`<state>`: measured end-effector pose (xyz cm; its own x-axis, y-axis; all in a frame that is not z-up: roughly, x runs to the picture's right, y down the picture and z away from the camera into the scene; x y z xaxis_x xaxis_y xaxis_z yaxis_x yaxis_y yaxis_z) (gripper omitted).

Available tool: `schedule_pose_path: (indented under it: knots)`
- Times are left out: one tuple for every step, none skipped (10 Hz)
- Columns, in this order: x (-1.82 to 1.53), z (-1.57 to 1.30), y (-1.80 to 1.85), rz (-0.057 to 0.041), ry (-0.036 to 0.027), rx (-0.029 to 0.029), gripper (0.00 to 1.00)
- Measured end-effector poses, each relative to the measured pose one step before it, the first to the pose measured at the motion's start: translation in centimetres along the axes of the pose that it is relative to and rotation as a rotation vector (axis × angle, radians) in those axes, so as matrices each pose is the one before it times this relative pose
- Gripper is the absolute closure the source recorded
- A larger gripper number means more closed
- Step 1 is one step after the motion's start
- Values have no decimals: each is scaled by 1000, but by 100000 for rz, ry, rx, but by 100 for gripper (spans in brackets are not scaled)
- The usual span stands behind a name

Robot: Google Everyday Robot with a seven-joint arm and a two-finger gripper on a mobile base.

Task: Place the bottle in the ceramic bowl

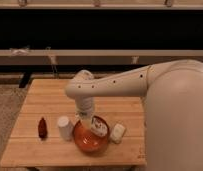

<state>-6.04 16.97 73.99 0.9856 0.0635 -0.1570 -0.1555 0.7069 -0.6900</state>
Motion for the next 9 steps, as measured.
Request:
schedule_pose_path:
  knots:
    - [-146, 93, 52, -362, 225, -195, 26]
    - [-84, 60, -5, -167, 60, -70, 26]
    - [-190, 138, -28, -393, 142, -29, 26]
    - [-295, 73, 6, -632, 96, 79, 26]
    - [-262, 27, -10, -552, 29, 174, 26]
    - [-94, 29, -38, -208, 11, 132, 26]
    - [-89, -133, -214, 65, -469, 634, 26]
    - [-69, -319, -534, 529, -2399, 770, 26]
    - [256, -348, -555, 724, -1951, 226, 26]
